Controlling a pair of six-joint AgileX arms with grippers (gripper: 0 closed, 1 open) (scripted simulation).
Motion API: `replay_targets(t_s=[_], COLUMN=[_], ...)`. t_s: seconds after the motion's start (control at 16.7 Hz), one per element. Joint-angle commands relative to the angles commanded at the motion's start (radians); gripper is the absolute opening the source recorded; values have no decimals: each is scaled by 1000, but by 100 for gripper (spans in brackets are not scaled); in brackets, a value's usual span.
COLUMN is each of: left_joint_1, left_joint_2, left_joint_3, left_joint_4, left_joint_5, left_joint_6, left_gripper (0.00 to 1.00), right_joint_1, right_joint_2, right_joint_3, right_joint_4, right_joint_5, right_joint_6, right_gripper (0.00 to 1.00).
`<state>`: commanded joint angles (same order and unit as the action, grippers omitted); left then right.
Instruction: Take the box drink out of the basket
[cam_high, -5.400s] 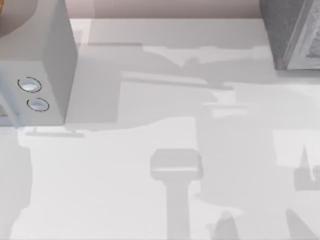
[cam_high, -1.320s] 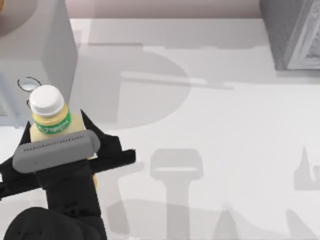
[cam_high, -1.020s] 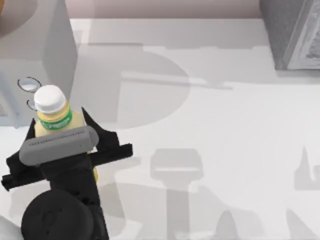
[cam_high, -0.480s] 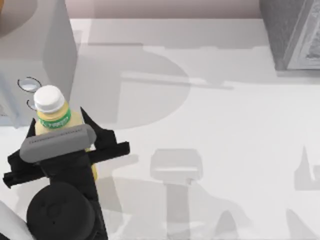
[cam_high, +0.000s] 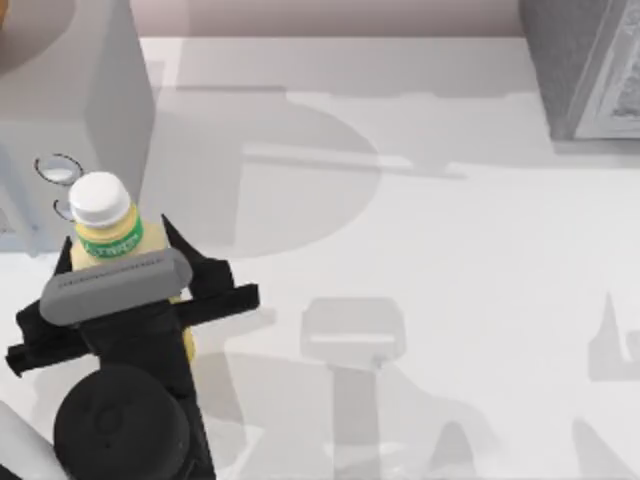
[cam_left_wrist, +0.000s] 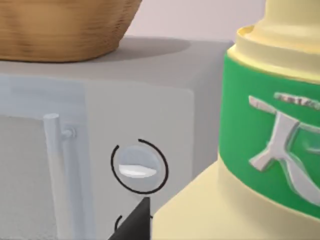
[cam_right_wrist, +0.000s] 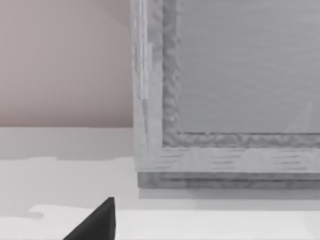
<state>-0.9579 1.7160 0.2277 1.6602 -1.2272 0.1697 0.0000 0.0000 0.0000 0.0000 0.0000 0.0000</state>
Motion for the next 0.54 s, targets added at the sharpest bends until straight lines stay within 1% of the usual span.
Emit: replay_targets(t_s=[0.18, 0.24, 0.54], left_joint_1=[0, 0, 0], left_joint_2=[0, 0, 0], left_joint_3=[0, 0, 0], left_joint_4=[0, 0, 0], left_joint_5=[0, 0, 0], left_joint_6=[0, 0, 0], left_gripper=[98, 100, 100], right_joint_1=[0, 0, 0], right_joint_2=[0, 0, 0], right_joint_3=[0, 0, 0], right_joint_4=[0, 0, 0], right_joint_5=[0, 0, 0], right_joint_6=[0, 0, 0], right_gripper=[100, 100, 100])
